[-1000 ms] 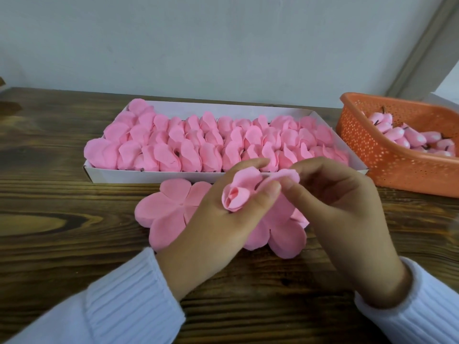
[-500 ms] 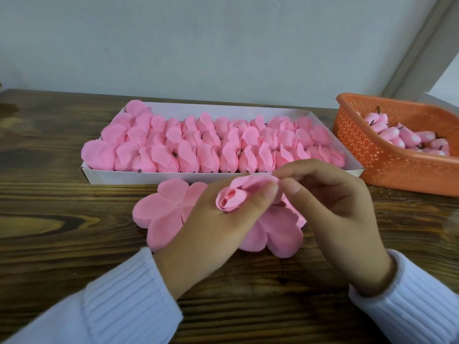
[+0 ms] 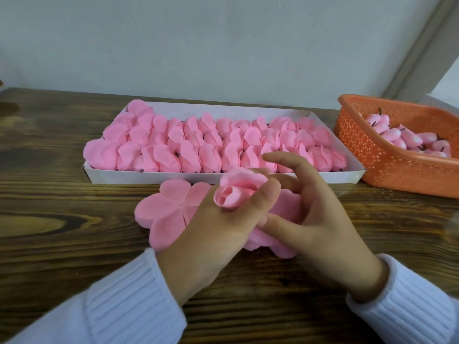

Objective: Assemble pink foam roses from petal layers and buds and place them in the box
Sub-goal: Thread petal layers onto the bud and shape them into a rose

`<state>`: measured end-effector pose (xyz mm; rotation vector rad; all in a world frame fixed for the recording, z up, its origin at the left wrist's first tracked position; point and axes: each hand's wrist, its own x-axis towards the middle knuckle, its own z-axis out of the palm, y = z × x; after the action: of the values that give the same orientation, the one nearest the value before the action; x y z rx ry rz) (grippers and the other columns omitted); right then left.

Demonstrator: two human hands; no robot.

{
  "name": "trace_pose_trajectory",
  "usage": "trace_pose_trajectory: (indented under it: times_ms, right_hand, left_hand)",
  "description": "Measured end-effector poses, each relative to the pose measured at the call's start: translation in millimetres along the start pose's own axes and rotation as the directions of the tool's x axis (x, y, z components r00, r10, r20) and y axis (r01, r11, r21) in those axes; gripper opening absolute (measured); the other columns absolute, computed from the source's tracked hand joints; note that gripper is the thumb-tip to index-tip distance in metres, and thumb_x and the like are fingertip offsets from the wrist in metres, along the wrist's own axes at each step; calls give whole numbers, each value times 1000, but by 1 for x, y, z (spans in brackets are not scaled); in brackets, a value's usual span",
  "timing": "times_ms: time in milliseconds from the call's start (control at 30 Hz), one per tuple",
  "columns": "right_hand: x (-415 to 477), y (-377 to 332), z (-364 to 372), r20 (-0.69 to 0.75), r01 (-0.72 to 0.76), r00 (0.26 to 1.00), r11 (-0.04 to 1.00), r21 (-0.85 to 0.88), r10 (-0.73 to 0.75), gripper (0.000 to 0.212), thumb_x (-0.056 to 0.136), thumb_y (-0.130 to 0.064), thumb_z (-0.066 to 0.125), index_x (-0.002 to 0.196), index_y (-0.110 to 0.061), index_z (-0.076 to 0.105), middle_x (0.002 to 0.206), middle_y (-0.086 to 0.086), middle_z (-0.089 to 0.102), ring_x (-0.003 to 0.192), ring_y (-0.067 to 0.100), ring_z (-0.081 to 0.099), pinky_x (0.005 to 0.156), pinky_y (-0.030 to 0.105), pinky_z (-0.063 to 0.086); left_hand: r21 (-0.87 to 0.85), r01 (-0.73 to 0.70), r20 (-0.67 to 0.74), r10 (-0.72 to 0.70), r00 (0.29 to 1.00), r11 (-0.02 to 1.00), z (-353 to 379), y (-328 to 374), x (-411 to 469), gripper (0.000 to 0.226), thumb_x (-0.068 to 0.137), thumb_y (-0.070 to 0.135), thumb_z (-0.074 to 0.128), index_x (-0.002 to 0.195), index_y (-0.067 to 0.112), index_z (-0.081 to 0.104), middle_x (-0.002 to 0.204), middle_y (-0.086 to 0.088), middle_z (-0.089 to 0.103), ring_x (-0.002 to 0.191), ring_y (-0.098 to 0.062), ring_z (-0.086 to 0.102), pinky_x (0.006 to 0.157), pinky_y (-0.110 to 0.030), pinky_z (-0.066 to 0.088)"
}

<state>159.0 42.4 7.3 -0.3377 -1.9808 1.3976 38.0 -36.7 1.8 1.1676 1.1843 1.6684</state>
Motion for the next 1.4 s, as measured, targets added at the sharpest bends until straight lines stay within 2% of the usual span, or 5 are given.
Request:
trace_pose_trajectory:
  times_ms: [133,533,967,1300,1400]
  right_hand:
    - [0,1,0,8,-81,997,982,170,80,63,71,-13,76,126,-24,49,106,9,70,100,23,67,86,35,50]
    - [3,-1,-12,266,-314,938,875,368,225,61,68,-24,85,122,-13,59,119,22,63,113,38,60,96,43,50]
    - [5,-6,-16,-131,-67,990,996,-54,60,7,81,-4,70,85,-10,68,78,3,75,71,11,71,60,17,53]
    - [-2,-12,-10,-206,194,939,917,-349,-277,9,78,-14,73,80,-20,66,73,-17,69,60,-1,61,56,8,44]
    - [-3,-11,-10,-263,157,927,914,-373,-266,9,75,-16,75,77,-17,67,67,-5,66,54,6,60,52,11,44]
  left_hand:
    - [31,-85,61,83,995,996,2,3,-1,19,72,57,67,74,39,70,83,12,70,87,-2,66,76,-23,55]
    - [137,0,318,-44,947,991,-6,13,-1,24,79,19,72,103,23,70,111,13,68,106,-3,64,86,-16,50]
    - [135,-19,42,13,999,991,-7,2,2,42,71,55,64,113,53,60,100,11,73,96,-7,67,96,-43,51]
    - [189,19,115,-42,992,982,-3,7,-2,19,81,46,69,98,39,69,86,-5,72,70,-9,67,60,-24,55]
    - [224,-16,197,-29,980,975,0,10,-4,8,80,43,67,82,51,68,74,20,71,71,9,65,59,-8,47]
